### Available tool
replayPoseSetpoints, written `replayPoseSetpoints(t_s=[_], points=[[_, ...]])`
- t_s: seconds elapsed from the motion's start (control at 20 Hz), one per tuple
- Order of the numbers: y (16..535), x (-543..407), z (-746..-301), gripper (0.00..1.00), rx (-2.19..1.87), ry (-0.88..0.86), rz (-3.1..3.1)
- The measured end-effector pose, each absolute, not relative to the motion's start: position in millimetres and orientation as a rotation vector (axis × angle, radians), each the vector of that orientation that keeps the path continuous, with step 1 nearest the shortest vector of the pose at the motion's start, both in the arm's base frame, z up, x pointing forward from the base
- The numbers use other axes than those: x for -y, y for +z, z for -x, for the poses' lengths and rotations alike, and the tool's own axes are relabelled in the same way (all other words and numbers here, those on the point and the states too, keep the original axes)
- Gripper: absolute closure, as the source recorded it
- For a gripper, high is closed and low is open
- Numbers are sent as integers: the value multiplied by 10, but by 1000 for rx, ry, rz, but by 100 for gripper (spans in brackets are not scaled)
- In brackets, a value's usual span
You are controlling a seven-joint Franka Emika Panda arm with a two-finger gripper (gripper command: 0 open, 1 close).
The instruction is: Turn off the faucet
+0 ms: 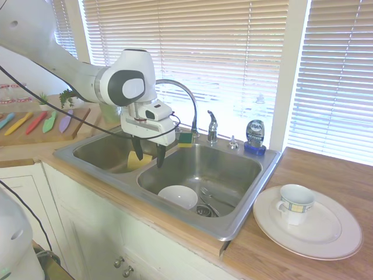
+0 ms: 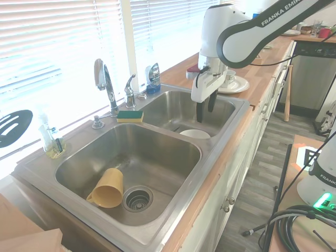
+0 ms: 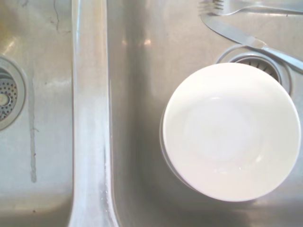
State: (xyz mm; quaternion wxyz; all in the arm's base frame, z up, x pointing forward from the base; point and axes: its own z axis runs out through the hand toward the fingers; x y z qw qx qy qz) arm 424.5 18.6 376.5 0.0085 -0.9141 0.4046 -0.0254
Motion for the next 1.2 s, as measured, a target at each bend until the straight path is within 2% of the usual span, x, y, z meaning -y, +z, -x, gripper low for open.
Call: replayPoseSetpoints(t_s=[0.15,0.2,1.2], points=[[3757,-183,-4240,0,-1267,-72,2859],[3757,-177,-4240,100,-1271,-73,2858],[3773,-103,-4243,100,-1297,-80,2846]])
